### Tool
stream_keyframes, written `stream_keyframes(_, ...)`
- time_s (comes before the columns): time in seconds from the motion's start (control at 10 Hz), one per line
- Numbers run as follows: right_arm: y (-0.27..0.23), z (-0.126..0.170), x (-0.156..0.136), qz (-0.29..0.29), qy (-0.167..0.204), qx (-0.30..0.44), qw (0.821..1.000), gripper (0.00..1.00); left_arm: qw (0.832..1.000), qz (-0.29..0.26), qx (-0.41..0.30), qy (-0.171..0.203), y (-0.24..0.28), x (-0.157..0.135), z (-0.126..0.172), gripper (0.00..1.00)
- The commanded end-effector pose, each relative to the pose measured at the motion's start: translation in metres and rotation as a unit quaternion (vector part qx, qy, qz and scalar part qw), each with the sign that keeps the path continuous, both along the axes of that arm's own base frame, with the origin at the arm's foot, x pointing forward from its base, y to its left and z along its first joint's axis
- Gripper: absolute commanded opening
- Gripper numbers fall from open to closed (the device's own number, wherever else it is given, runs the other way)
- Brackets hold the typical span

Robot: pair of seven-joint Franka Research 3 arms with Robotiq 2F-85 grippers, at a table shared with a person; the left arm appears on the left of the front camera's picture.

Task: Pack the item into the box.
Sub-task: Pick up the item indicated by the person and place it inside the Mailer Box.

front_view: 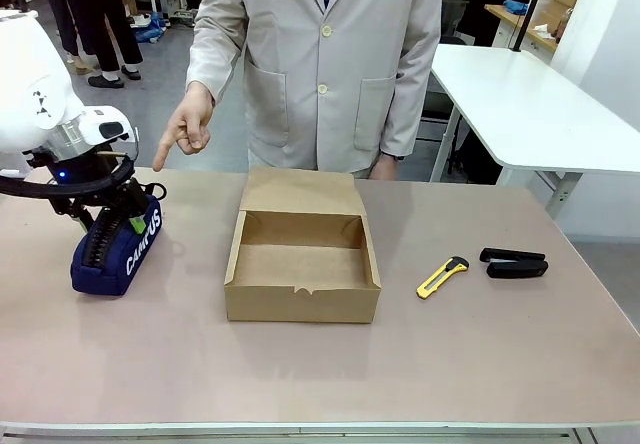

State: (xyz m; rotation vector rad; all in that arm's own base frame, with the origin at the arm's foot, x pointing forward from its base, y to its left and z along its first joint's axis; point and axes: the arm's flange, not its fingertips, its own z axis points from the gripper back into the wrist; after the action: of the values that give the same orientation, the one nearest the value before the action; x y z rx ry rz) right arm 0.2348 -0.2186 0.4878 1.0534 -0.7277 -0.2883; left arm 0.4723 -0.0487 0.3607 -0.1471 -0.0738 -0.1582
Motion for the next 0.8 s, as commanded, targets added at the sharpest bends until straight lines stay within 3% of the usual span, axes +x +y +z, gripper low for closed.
stream_keyframes(0.0,-0.0015,0.0026,0.0035,0.002,-0.015,-0.003,1.000,1.00,1.000,0.013,0.020,-0.003,0.0001,0.0023,0.0030,1.00)
stream_keyframes(0.1,-0.0015,0.0026,0.0035,0.002,-0.015,-0.003,1.000,1.00,1.000,0.014,0.026,-0.005,0.0006,0.0022,0.0029,0.45)
stream_keyframes(0.2,-0.0015,0.0026,0.0035,0.002,-0.015,-0.003,1.000,1.00,1.000,0.015,0.027,-0.006,0.0015,0.0016,0.0025,0.41)
stream_keyframes(0.3,-0.0015,0.0026,0.0035,0.002,-0.015,-0.003,1.000,1.00,0.999,0.015,0.029,-0.006,0.0020,0.0011,0.0024,0.00)
stream_keyframes(0.5,-0.0015,0.0026,0.0035,0.002,-0.015,-0.003,1.000,1.00,0.999,0.019,0.030,-0.006,0.0032,0.0000,0.0032,0.00)
stream_keyframes(0.6,-0.0015,0.0026,0.0035,0.002,-0.015,-0.003,1.000,1.00,0.999,0.021,0.030,-0.007,0.0036,-0.0002,0.0043,0.14)
stream_keyframes(0.7,-0.0015,0.0026,0.0035,0.002,-0.015,-0.003,1.000,1.00,0.999,0.021,0.030,-0.007,0.0037,-0.0009,0.0048,0.04)
